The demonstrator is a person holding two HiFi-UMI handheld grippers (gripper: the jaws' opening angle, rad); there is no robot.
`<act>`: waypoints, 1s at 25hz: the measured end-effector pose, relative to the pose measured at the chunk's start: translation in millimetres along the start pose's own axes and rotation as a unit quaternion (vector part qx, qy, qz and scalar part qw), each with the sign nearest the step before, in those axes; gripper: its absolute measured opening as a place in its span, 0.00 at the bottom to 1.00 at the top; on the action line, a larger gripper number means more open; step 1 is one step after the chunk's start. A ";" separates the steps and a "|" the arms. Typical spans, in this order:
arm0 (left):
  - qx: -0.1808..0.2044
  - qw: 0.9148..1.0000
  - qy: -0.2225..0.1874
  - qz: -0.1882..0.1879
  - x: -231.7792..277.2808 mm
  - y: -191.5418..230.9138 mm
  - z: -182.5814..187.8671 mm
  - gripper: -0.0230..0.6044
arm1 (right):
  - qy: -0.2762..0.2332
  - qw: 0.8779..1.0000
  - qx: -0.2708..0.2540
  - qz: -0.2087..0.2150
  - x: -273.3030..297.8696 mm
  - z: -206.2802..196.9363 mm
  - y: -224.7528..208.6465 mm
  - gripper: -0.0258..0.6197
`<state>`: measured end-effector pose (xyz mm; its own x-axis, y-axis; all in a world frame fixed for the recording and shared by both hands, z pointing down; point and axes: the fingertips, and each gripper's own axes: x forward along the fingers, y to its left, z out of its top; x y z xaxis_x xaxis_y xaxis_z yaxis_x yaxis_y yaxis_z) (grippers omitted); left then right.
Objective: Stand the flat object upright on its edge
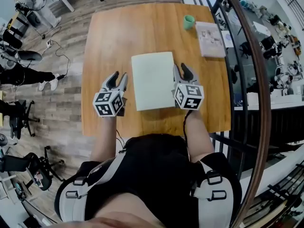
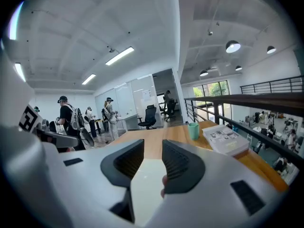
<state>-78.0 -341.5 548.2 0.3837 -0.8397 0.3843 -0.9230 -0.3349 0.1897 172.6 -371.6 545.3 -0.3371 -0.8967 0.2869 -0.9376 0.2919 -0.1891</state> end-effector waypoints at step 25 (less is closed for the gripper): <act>-0.149 0.957 0.244 -0.046 89.9 15.8 -155.3 0.39 | 0.298 0.942 0.134 0.075 72.8 -176.6 -50.6 0.26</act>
<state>-53.3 -355.9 726.1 0.4982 -0.4885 0.7163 -0.8629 -0.1988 0.4646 180.4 -392.8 741.6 -0.5275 -0.4826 0.6992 -0.8470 0.2348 -0.4770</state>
